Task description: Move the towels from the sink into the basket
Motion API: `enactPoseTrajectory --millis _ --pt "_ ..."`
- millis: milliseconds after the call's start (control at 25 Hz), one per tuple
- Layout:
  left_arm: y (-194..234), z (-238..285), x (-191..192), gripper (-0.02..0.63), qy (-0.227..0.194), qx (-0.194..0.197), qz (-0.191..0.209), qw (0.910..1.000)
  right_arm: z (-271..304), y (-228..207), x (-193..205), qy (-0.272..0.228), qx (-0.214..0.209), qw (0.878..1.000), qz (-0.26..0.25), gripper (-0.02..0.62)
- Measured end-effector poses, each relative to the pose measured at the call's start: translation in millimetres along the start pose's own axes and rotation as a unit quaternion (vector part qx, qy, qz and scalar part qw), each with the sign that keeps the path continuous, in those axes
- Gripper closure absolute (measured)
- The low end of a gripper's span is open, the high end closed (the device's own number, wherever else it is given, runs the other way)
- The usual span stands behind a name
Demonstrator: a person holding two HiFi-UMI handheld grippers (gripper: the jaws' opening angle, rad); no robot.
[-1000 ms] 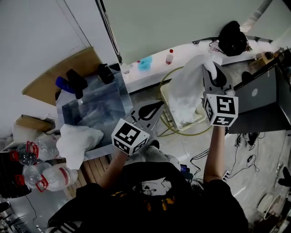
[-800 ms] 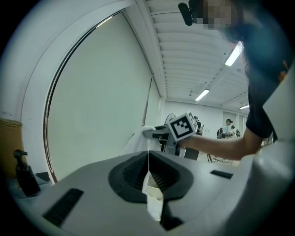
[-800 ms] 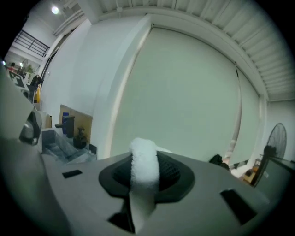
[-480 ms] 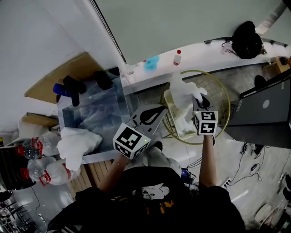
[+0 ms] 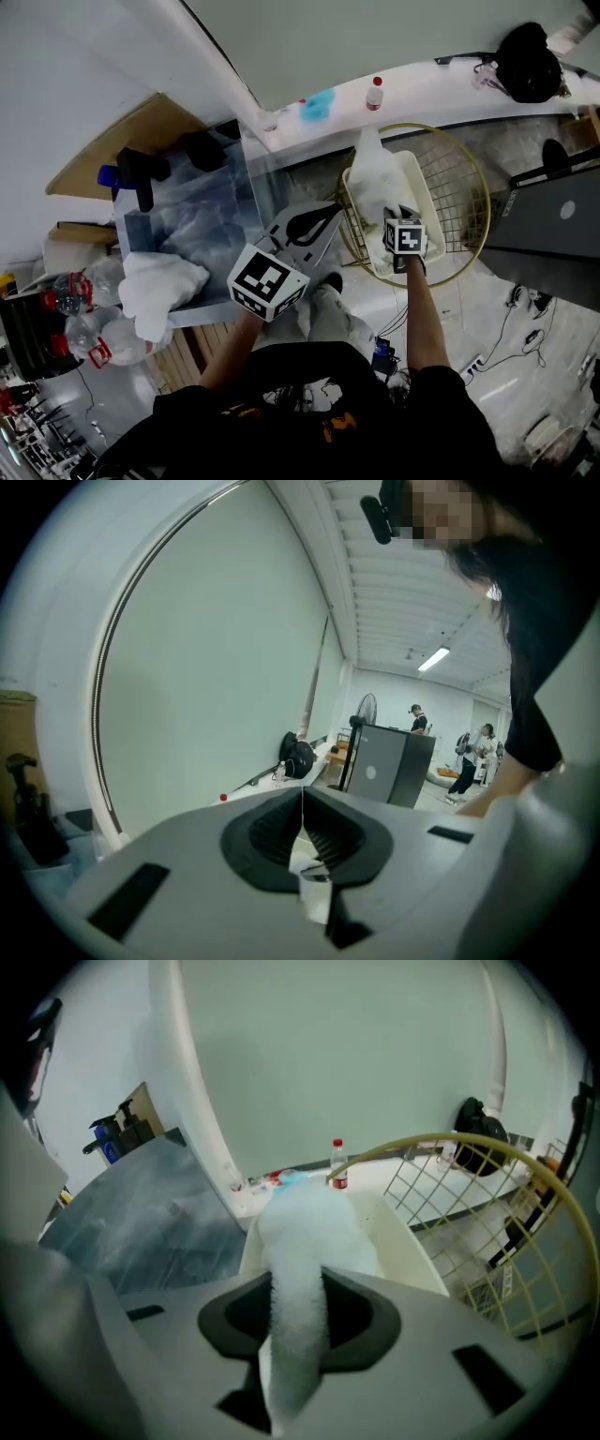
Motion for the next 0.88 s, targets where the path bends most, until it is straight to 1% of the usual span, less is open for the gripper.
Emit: enactPoseTrajectory --millis 40,80,160,200,280,440,480,560,720,880 --pt "-0.2 -0.6 1.0 0.598 0.0 -0.001 -0.001 1.0 4.9 1.1 3.4 0.011 0.0 1.0 -0.003 0.478" --pt "-0.6 -1.7 1.8 0.598 0.001 -0.001 -0.003 1.0 7.6 2.2 5.5 0.019 0.0 1.0 -0.008 0.438" --pt "-2.0 -4.6 3.0 0.598 0.001 -0.001 -0.003 1.0 6.5 3.8 6.5 0.021 -0.003 1.0 -0.013 0.333" --pt "-2.7 -6.5 3.0 0.598 0.001 -0.001 -0.003 1.0 3.7 3.8 5.4 0.016 -0.005 1.0 -0.011 0.322" --pt "-3.2 -11.2 1.4 0.598 -0.003 -0.002 -0.001 1.0 -6.8 3.5 -1.8 -0.004 -0.005 1.0 -0.002 0.322" --pt "-3.8 -24.2 -4.5 0.598 -0.016 -0.007 0.005 0.9998 -42.1 6.9 -27.3 -0.06 -0.009 0.998 0.009 0.325" --pt "-4.6 -28.6 -6.4 0.598 -0.02 -0.008 0.007 0.9997 -53.7 8.3 -34.4 -0.077 -0.009 0.997 0.009 0.341" --pt "-6.9 -39.2 -10.0 0.598 -0.029 -0.009 0.011 0.9995 -79.1 13.0 -49.5 -0.113 -0.01 0.994 0.007 0.394" --pt "-14.0 -67.6 -12.9 0.598 -0.044 -0.015 0.015 0.9988 -134.9 40.9 -77.5 -0.183 -0.029 0.983 -0.008 0.431" --pt "-20.1 -104.3 -13.0 0.598 -0.058 -0.029 0.019 0.9977 -190.5 83.2 -100.6 -0.246 -0.052 0.968 -0.02 0.44"
Point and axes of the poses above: the fingertips, and each gripper's own axes: z forward along the fingers, y to its left, x out of its underside, the point moved 6 cm from there along -z, backward along the fingers, and after that the axes turned 15 degrees about x, right-handed, at the moved point
